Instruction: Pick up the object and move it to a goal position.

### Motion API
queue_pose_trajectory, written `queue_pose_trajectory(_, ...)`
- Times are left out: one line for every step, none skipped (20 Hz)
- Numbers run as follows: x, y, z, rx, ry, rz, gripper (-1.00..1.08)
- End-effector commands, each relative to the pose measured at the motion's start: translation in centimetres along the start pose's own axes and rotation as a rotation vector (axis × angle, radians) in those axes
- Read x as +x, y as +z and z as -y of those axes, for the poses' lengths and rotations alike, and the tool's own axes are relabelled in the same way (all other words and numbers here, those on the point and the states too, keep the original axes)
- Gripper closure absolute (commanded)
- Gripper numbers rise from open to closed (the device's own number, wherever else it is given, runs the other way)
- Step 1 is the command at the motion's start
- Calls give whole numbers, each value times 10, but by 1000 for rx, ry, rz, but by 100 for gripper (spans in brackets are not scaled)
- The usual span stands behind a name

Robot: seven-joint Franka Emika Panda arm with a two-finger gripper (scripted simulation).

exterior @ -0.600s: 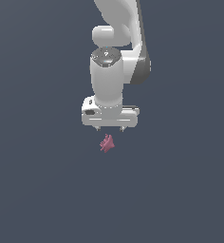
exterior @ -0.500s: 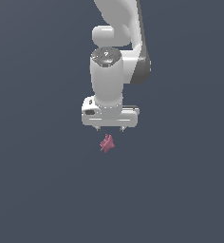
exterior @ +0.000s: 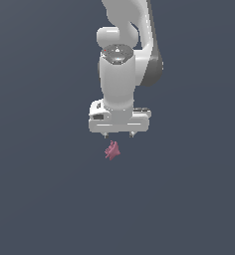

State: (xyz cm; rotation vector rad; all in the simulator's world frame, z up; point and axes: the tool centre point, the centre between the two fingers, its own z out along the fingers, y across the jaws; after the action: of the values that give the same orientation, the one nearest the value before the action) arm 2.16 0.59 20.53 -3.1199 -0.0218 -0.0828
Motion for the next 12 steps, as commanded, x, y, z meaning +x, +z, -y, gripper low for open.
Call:
queue_pose_trajectory(0,0,0,0,-1,0,-92)
queue_pose_trajectory(0,1,-1,0,2,1,-92)
queue_pose_trajectory(0,2,-1,0,7,1,-92)
queue_pose_trajectory(-1,3,-1,0,13,2,-92)
queue_pose_trajectory(-1,5,-1,0,21,3,-92)
queue_pose_trajectory(-1,7,-2,-1,30,4,-92)
queue_pose_trajectory(-2,9,-2,-1,41,5,-92)
queue_pose_trajectory(-2,12,-3,-1,53,6,-92)
queue_pose_trajectory(-3,15,-3,-1,67,8,-92)
queue_pose_trajectory(-3,19,-4,-2,82,10,-92)
queue_pose_trajectory(-4,22,-5,-2,98,12,-92)
queue_pose_trajectory(-5,26,-6,-3,116,14,-92)
